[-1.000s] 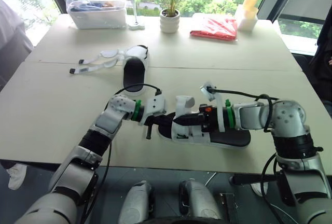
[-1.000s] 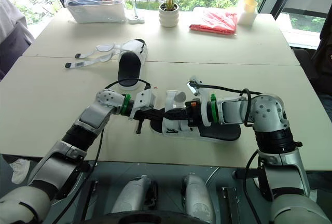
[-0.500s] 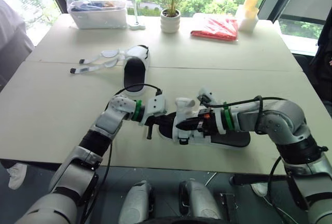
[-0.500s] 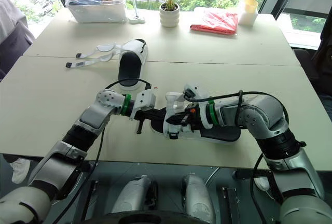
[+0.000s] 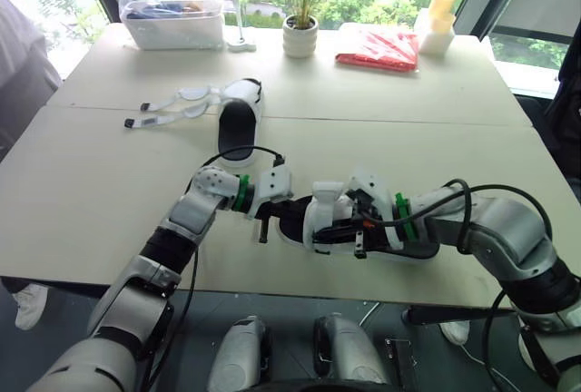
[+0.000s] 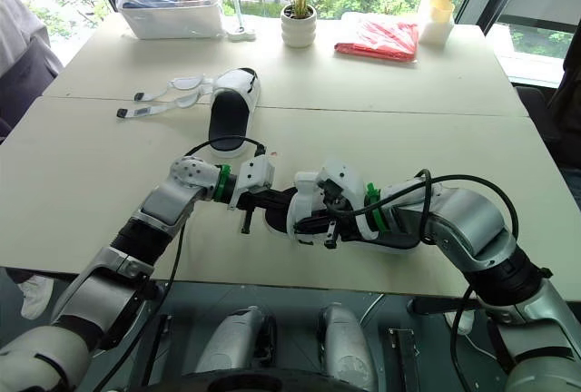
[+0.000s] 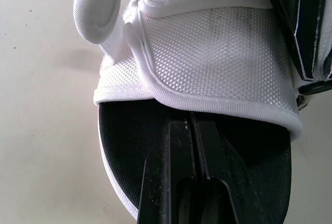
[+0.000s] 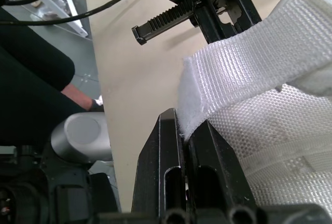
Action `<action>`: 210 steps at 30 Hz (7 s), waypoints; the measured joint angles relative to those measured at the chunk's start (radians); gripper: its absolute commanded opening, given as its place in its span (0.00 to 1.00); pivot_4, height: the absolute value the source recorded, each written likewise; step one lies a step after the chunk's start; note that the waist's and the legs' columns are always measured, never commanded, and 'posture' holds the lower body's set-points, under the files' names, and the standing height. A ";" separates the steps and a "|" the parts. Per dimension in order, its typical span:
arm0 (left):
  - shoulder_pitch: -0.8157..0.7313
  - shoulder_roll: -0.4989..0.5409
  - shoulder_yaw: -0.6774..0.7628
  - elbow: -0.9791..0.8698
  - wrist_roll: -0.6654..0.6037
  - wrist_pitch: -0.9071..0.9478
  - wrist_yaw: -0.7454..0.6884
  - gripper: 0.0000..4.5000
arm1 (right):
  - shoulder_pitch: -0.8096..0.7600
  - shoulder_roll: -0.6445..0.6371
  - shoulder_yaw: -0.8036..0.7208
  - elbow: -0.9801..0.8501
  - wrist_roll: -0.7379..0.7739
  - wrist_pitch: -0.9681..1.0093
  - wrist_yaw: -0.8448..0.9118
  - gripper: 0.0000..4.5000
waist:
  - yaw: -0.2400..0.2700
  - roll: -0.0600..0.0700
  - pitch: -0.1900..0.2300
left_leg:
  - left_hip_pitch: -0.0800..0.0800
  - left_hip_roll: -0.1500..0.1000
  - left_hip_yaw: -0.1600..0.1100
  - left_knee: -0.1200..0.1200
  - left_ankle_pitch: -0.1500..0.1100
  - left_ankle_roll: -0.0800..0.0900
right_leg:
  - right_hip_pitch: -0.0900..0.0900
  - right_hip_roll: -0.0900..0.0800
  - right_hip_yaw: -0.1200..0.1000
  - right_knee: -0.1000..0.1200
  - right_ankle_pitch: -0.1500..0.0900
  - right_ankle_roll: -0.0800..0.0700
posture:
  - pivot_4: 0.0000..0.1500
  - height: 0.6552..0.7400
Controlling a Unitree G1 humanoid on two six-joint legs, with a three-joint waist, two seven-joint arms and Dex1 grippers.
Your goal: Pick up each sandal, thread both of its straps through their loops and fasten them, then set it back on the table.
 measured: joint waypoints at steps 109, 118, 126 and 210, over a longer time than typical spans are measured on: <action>-0.022 -0.025 -0.003 0.044 0.025 -0.037 -0.021 0.00 | -0.022 -0.163 -0.300 0.060 0.657 -0.002 -0.435 0.88 | -0.001 -0.003 -0.001 | 0.000 0.000 -0.001 0.000 -0.001 0.002 | 0.002 -0.001 -0.001 -0.002 0.000 0.002 | 1.00 0.81; -0.013 -0.026 -0.001 0.029 0.024 -0.030 -0.011 0.00 | -0.316 -0.023 0.029 0.306 0.259 0.044 -0.116 0.88 | -0.003 -0.003 -0.001 | -0.001 0.000 0.000 0.000 -0.001 0.002 | 0.000 -0.001 -0.001 -0.001 0.001 0.002 | 1.00 0.81; -0.010 -0.026 -0.001 0.023 0.024 -0.029 -0.005 0.00 | -0.406 0.077 0.178 0.496 0.044 0.044 0.110 0.88 | -0.002 -0.002 -0.001 | -0.002 0.000 0.000 0.000 -0.001 0.002 | 0.000 -0.001 -0.001 -0.001 0.001 0.003 | 1.00 0.81; 0.035 0.047 0.018 -0.103 -0.037 0.092 -0.009 0.18 | -0.198 0.161 -0.126 0.378 -0.321 -0.202 0.173 0.00 | -0.011 0.000 -0.001 | -0.004 0.000 0.000 -0.002 0.001 -0.001 | -0.005 -0.001 -0.002 0.001 0.003 0.003 | 1.00 0.81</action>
